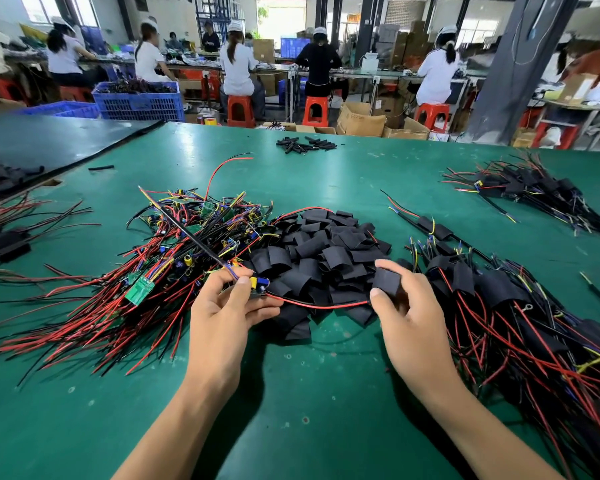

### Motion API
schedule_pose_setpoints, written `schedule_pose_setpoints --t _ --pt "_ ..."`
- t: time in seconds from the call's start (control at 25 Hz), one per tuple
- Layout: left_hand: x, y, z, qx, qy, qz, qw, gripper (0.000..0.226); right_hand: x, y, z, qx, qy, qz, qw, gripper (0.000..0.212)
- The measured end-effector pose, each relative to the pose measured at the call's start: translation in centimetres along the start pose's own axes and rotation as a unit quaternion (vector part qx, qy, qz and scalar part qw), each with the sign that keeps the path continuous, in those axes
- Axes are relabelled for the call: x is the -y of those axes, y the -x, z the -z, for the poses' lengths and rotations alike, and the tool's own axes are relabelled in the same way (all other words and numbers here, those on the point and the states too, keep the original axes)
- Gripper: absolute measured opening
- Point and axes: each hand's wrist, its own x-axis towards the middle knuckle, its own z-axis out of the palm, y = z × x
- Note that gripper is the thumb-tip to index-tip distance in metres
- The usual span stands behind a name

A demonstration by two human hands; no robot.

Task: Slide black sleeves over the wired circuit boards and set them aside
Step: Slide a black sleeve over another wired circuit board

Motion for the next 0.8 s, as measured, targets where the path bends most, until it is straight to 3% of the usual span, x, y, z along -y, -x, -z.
schedule_pose_setpoints --t 0.16,0.44,0.64,0.8 --pt "-0.05 -0.14 0.21 -0.006 0.004 -0.001 1.000 0.015 0.64 -0.79 0.19 0.023 -0.212 -0.112 0.971 0.033" --pt "-0.06 -0.25 0.34 -0.010 0.009 -0.005 1.000 0.016 0.75 -0.98 0.06 0.058 -0.251 -0.163 0.952 0.036" --pt "-0.20 -0.24 0.36 -0.029 0.000 -0.021 0.999 0.015 0.92 -1.11 -0.25 0.047 -0.395 -0.191 0.897 0.035" --pt "-0.37 -0.15 0.33 -0.033 -0.002 -0.034 0.999 0.016 0.75 -0.88 -0.52 0.053 -0.373 -0.146 0.915 0.033"
